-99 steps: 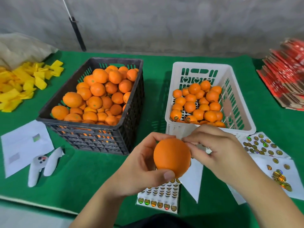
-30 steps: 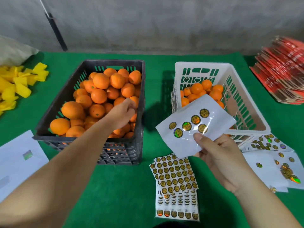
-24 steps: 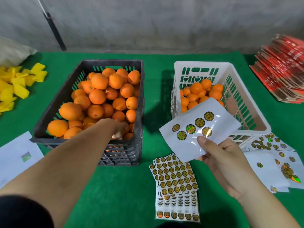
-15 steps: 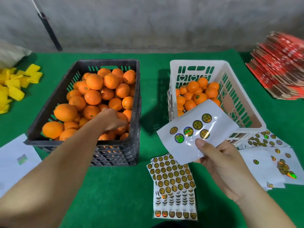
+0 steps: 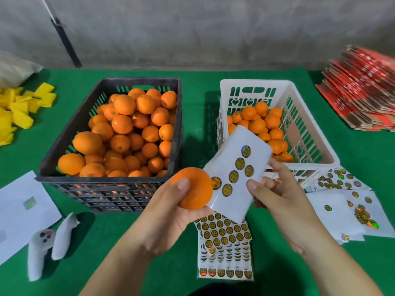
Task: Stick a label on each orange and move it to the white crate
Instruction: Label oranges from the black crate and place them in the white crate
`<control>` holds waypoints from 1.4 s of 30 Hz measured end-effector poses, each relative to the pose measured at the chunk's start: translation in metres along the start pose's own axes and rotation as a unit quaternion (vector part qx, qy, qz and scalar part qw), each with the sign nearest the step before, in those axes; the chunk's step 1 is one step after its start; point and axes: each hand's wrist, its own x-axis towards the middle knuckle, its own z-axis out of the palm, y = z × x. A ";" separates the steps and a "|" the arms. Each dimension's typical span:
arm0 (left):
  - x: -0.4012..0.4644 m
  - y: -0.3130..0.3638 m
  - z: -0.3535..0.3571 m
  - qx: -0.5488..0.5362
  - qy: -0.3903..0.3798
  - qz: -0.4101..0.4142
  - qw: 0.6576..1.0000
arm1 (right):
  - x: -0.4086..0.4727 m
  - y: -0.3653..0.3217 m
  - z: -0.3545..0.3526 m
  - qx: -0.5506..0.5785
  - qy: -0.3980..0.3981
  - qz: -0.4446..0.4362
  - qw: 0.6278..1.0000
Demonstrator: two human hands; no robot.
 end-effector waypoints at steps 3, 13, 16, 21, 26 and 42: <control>-0.004 -0.004 0.010 0.026 0.008 0.016 1.000 | -0.012 -0.002 0.010 -0.291 0.168 -0.202 0.920; -0.012 -0.010 0.031 0.074 0.013 0.016 0.997 | -0.021 -0.020 0.006 -0.436 -0.032 -0.369 0.820; -0.015 -0.009 0.036 0.120 0.008 0.010 0.993 | -0.020 -0.020 0.006 -0.424 -0.016 -0.348 0.836; -0.015 -0.010 0.040 0.124 0.005 0.015 0.992 | -0.015 -0.018 0.007 -0.461 0.012 -0.390 0.797; -0.012 -0.008 0.041 0.107 0.003 0.023 0.994 | -0.017 -0.024 0.004 -0.444 -0.009 -0.385 0.809; -0.007 -0.016 0.032 0.136 -0.006 0.036 0.990 | -0.024 -0.047 0.008 -0.258 0.042 -0.361 0.895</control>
